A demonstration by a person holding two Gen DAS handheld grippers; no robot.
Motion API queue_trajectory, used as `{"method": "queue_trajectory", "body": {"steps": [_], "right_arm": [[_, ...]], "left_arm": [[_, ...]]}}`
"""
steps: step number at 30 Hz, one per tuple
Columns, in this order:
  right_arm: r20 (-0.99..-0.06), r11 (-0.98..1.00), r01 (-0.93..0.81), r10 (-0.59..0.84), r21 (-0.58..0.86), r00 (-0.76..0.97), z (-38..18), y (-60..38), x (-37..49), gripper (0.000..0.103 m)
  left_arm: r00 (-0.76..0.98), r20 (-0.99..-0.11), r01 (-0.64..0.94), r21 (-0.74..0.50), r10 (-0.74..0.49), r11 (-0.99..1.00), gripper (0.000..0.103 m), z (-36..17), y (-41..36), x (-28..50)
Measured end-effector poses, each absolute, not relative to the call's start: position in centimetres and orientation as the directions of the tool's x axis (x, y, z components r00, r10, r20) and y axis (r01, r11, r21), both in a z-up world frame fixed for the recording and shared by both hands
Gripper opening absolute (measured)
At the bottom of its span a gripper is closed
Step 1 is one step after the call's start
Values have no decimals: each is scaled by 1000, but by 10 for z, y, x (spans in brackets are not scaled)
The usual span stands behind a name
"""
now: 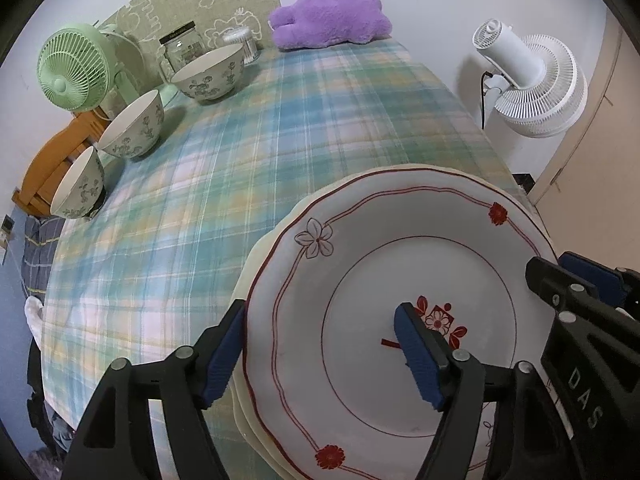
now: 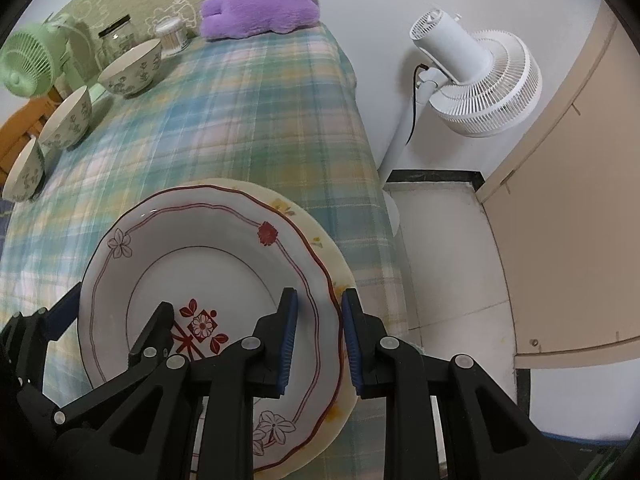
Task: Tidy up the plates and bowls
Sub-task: 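Lower the red-rimmed plate onto the yellow-flower plate stack with both grippers, then open both grippers and withdraw from the plate stack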
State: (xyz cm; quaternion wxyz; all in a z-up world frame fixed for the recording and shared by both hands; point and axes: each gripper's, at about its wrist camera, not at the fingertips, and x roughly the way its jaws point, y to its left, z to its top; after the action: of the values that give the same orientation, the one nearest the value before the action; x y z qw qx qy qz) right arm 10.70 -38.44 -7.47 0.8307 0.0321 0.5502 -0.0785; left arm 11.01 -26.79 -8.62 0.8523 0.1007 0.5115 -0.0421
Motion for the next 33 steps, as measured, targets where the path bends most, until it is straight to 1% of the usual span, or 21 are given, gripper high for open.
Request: {"method": "queue_trajectory", "body": {"steps": [4, 6, 9, 10, 12, 14, 16, 21, 23, 26, 33], "right_arm": [[-915, 986, 162, -95, -33, 392, -74, -381, 104, 26], [-915, 985, 171, -85, -18, 395, -74, -383, 103, 26], [-916, 985, 175, -76, -7, 394, -74, -384, 102, 26], [-916, 984, 177, -74, -3, 394, -73, -384, 102, 27], [-917, 984, 178, -62, 10, 394, -73, -384, 102, 34], [-918, 984, 175, -45, 27, 394, -72, -382, 101, 45], [-915, 985, 170, -45, 26, 400, -69, -378, 100, 50], [-905, 989, 145, -41, 23, 424, -56, -362, 101, 55], [-897, 990, 137, -41, 22, 440, -51, -353, 102, 62], [-889, 990, 141, -45, 23, 457, -44, -339, 103, 65], [-869, 988, 152, -40, 41, 494, -27, -286, 106, 65]], "left_arm": [[467, -884, 182, 110, 13, 977, 82, -86, -266, 108], [457, -889, 185, 104, 8, 977, 87, -87, -265, 106], [449, -894, 188, 81, -13, 979, 89, -86, -262, 104], [447, -894, 187, 71, -20, 980, 89, -86, -260, 104], [450, -892, 185, 49, -40, 981, 91, -82, -256, 103], [459, -887, 188, 40, -51, 981, 94, -79, -253, 101], [468, -882, 190, 32, -62, 981, 95, -74, -250, 101], [500, -861, 188, 0, -96, 982, 98, -60, -232, 101], [513, -851, 192, -12, -111, 981, 98, -56, -223, 103], [529, -840, 193, -19, -121, 981, 98, -51, -205, 106], [532, -834, 204, -40, -146, 978, 97, -37, -150, 113]]}}
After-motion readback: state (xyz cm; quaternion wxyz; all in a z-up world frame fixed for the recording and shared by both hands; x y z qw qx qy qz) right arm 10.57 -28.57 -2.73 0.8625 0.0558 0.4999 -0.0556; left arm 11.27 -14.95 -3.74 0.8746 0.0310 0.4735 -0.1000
